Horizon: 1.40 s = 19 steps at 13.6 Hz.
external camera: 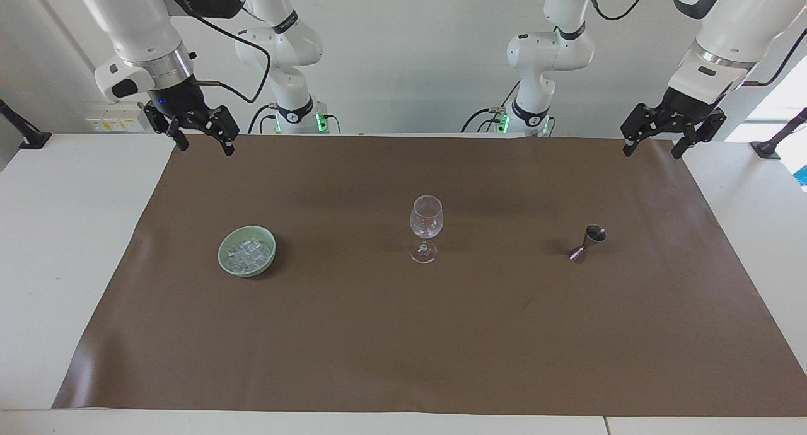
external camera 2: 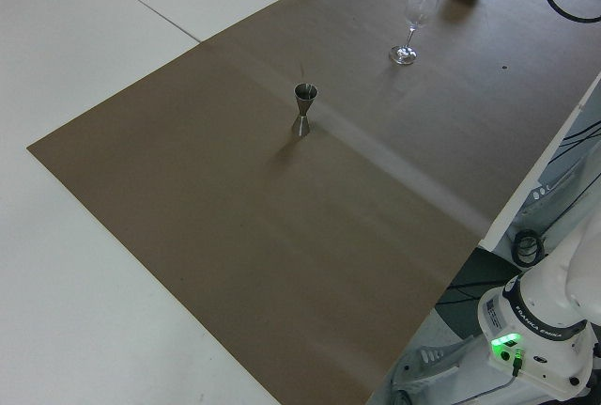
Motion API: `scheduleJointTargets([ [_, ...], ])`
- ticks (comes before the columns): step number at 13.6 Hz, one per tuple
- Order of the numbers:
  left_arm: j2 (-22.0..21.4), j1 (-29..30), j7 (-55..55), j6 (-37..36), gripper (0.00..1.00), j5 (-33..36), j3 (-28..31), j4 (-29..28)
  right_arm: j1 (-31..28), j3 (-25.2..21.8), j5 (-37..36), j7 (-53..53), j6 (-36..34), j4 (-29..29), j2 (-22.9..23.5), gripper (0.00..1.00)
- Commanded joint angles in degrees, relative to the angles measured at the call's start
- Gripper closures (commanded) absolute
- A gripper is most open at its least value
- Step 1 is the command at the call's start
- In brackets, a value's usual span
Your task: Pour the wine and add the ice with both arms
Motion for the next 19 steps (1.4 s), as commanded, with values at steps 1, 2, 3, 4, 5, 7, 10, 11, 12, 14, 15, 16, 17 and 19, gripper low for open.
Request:
scheduleJointTargets([
  [1,-1.59,-0.41,-0.35,1.00,0.00,0.10,-0.04,-2.08,-0.60,0.48,-0.29,-1.13,-0.01,-0.77,-0.94,0.00],
  [2,-1.67,-0.33,-0.26,0.99,0.00,0.10,-0.04,-2.17,-0.60,0.48,-0.29,-1.13,-0.01,-0.86,-0.94,0.00],
  [3,-1.67,-0.24,-0.17,1.17,0.00,0.01,-0.04,-2.34,-0.60,0.56,-0.29,-1.13,-0.01,-0.86,-0.94,0.00],
  [4,-1.67,-0.24,-0.26,1.17,0.00,0.01,-0.04,-2.34,-0.60,0.48,-0.29,-1.13,-0.01,-0.86,-0.94,0.00],
  [5,-1.67,-0.24,-0.26,1.17,0.00,0.01,-0.04,-2.43,-0.60,0.48,-0.29,-1.13,-0.01,-0.86,-0.94,0.00],
  [7,-2.11,-0.24,-0.26,1.43,0.00,0.10,-0.04,-3.22,-0.60,0.48,-0.29,-1.13,-0.01,-0.77,-0.94,0.00],
  [10,-2.11,-0.41,-0.35,1.70,0.00,0.01,-0.04,-3.31,-0.60,0.48,-0.29,-1.13,-0.01,-0.77,-0.94,0.00],
  [11,-2.20,-0.24,-0.26,1.78,0.00,0.10,-0.04,-3.31,-0.60,0.48,-0.29,-1.13,-0.01,-0.86,-0.94,0.00],
  [12,-2.29,0.11,0.09,1.87,0.00,0.10,-0.04,-3.74,-0.60,0.48,-0.29,-1.13,-0.01,-0.86,-0.94,0.00],
  [14,-3.08,0.29,0.10,2.66,0.00,0.10,-0.04,-5.32,-0.60,0.48,-0.29,-1.13,-0.01,-0.77,-0.94,0.00],
  [15,-3.25,0.20,0.01,3.97,0.00,0.10,-0.04,-6.11,-0.60,0.48,-0.29,-1.13,-0.01,-0.77,-0.94,0.00],
  [16,-3.34,0.20,-0.08,4.68,0.00,0.10,-0.04,-6.30,-0.60,0.48,-0.29,-1.13,-0.01,-0.77,-0.94,0.00],
  [17,-3.34,0.20,-0.17,4.77,0.00,0.10,-0.04,-6.30,-0.60,0.48,-0.29,-1.13,-0.01,-0.86,-0.94,0.00],
  [19,-3.34,0.20,-0.26,4.77,0.00,0.10,-0.04,-6.21,-0.60,0.48,-0.29,-1.13,-0.01,-0.77,-0.94,0.00],
])
